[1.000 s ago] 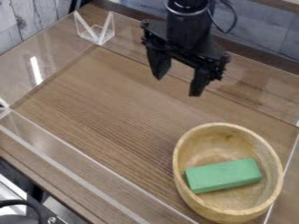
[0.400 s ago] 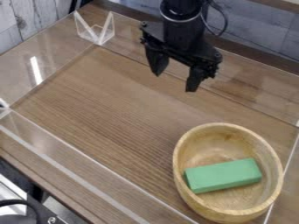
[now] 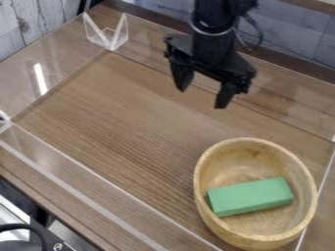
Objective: Put green object into wooden bowl
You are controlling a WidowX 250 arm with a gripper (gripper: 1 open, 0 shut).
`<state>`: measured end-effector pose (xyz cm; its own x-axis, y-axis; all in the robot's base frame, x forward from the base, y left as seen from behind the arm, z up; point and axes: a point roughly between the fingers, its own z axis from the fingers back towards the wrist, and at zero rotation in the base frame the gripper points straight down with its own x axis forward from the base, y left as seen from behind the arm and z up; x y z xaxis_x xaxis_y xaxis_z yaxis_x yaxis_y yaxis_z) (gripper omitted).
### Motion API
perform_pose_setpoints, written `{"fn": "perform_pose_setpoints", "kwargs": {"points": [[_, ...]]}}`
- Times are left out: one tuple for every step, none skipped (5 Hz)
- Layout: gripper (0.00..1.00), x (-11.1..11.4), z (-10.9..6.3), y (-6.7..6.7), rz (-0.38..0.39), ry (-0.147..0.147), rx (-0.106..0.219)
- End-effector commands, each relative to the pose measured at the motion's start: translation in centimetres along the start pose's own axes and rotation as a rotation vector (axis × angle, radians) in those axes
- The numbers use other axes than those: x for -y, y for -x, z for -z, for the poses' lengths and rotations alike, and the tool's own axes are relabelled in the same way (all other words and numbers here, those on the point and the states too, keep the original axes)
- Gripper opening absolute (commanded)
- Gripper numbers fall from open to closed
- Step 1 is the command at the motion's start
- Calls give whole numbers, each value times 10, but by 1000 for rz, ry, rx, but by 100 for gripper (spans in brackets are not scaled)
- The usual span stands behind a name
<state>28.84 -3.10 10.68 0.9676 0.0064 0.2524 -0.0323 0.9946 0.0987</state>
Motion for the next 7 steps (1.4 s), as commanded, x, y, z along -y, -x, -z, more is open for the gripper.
{"fn": "perform_pose_setpoints", "kwargs": {"points": [[100,5,-11,-28,-37,1,61],[100,2,-2,-28,-53,-3,66],[100,1,6,-27,-68,-7,65],[100,-3,14,-27,-86,-9,70],[100,-9,21,-25,-120,-16,72],[100,-15,28,-25,-150,-22,75],[100,-18,31,-33,-119,-7,83]]}}
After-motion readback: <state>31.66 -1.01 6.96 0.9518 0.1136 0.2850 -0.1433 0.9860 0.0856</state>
